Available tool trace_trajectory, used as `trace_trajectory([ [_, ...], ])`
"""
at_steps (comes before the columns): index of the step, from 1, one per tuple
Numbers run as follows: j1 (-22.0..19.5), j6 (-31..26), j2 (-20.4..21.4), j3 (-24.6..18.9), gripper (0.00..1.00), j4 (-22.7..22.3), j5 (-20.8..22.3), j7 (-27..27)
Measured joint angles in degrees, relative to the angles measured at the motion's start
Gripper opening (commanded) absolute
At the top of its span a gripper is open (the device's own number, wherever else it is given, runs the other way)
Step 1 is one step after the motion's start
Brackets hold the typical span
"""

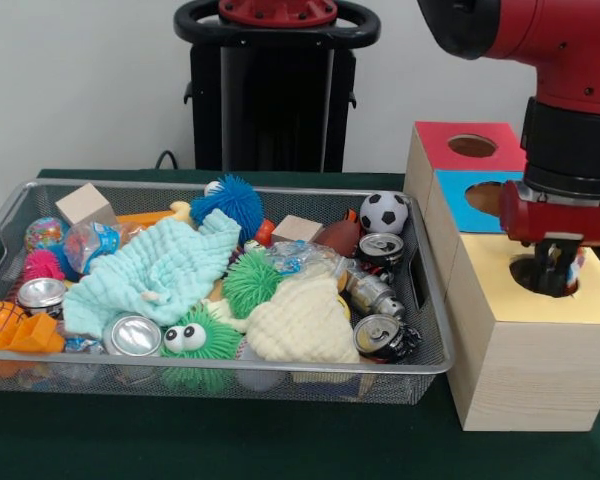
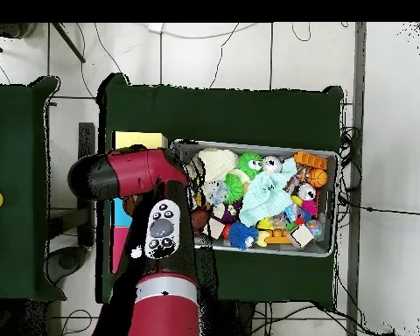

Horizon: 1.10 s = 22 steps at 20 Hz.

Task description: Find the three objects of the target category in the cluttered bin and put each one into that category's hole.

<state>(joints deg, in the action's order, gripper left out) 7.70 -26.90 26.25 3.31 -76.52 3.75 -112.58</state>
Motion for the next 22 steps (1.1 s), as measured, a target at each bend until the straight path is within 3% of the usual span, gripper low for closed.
trace_trajectory([
  [22, 0.0, -3.6, 5.4, 0.0, 0.00, 0.2, -1.6, 0.0],
])
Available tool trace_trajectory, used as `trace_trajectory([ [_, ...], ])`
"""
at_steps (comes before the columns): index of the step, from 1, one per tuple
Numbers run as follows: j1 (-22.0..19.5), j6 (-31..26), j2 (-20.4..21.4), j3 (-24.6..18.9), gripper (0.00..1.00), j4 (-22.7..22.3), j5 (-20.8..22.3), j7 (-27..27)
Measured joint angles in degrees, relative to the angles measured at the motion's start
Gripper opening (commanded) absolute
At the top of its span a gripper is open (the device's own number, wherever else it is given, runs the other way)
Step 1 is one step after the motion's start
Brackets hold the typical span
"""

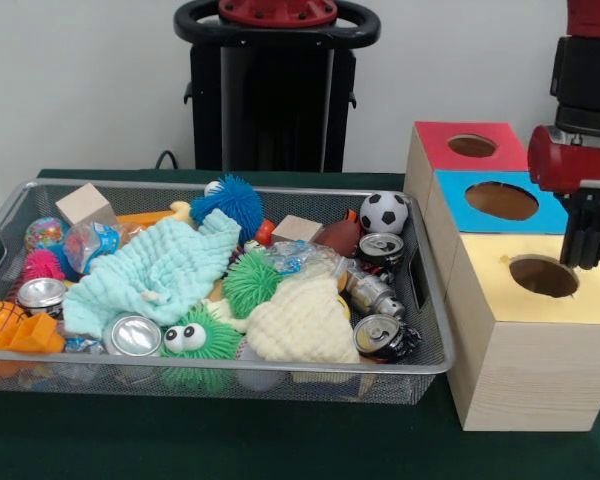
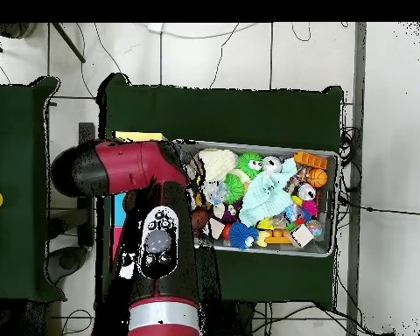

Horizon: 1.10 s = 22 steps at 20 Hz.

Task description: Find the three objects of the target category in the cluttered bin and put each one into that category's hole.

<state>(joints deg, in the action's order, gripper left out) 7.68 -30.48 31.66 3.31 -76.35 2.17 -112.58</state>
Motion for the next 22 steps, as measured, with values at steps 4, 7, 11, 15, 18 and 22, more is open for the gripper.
trace_trajectory([
  [4, -1.0, 0.0, 0.5, -0.4, 0.00, 0.0, 0.0, 0.0],
  [7, -2.7, -0.3, 0.9, -1.1, 0.00, 0.0, 0.0, 0.0],
  [11, -8.2, -3.8, 2.4, -3.0, 1.00, 0.0, 0.0, 0.0],
  [15, -10.9, -5.7, 3.1, -3.6, 1.00, 0.0, 0.0, 0.0],
  [18, -13.2, -7.2, 3.7, -4.3, 1.00, 0.1, 0.1, 0.0],
  [22, -18.6, -9.8, 4.6, -6.8, 1.00, 0.3, 0.5, 0.0],
])
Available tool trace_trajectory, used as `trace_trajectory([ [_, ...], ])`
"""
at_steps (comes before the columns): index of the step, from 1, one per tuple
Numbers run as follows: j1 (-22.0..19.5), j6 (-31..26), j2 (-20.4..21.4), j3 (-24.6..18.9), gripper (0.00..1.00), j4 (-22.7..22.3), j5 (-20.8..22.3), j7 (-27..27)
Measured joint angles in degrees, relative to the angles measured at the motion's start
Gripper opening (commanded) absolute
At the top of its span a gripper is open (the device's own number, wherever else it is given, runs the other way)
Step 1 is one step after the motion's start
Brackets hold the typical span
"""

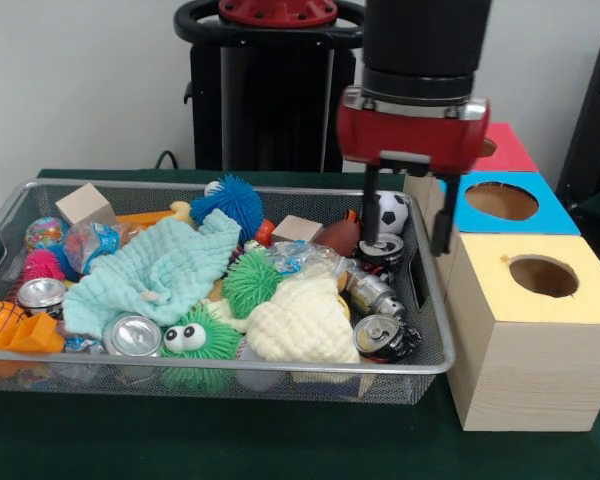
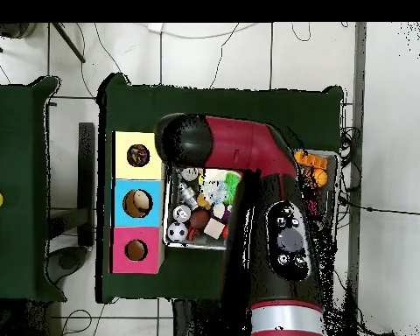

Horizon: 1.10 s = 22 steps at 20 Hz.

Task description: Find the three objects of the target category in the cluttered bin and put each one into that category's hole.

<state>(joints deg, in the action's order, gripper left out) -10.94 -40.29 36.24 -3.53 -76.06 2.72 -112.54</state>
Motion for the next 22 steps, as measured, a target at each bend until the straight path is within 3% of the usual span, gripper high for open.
trace_trajectory([
  [4, -3.7, 0.0, 1.0, -2.3, 1.00, -1.4, 1.2, 0.5],
  [10, -11.1, 0.0, 4.9, -6.7, 1.00, -7.6, 4.4, 2.0],
  [22, -13.6, 0.0, 6.8, -12.7, 1.00, -11.2, 9.4, 3.1],
])
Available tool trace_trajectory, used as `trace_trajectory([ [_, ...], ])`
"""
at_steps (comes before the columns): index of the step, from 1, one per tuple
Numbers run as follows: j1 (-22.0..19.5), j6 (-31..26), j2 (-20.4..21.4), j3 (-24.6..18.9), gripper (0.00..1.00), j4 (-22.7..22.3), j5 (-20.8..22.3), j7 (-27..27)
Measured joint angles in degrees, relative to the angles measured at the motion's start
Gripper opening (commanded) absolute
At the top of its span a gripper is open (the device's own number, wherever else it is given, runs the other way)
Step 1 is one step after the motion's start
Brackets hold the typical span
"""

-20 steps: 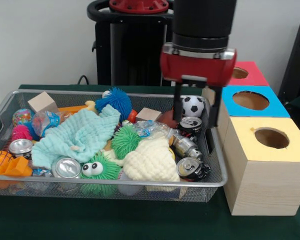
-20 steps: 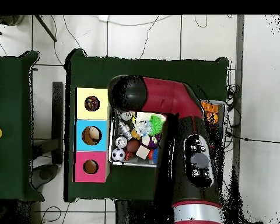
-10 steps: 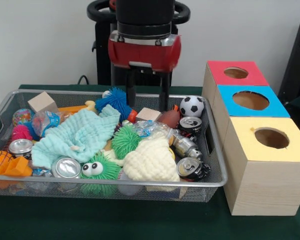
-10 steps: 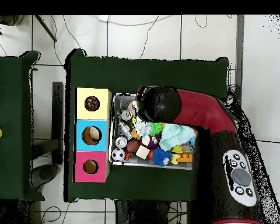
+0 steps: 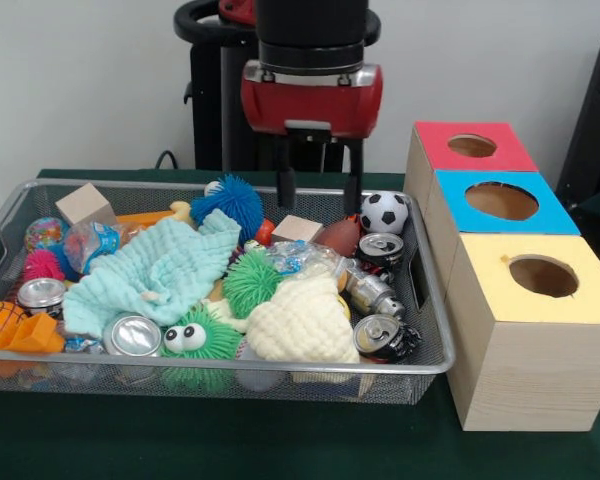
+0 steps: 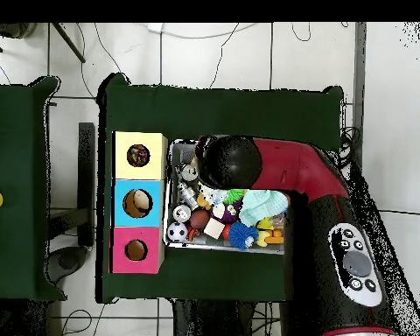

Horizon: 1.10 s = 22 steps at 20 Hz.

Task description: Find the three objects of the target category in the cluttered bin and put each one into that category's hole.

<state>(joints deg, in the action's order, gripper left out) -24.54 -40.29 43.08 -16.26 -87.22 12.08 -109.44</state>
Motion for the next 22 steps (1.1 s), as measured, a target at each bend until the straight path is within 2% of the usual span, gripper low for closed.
trace_trajectory([
  [6, 0.5, 0.6, -0.1, -2.0, 1.00, -0.7, 2.3, 0.0],
  [10, 0.7, 3.5, -1.2, -2.4, 1.00, -0.7, 4.0, 0.0],
  [22, 0.9, 7.8, -2.5, -3.3, 1.00, -4.1, 4.1, 0.0],
])
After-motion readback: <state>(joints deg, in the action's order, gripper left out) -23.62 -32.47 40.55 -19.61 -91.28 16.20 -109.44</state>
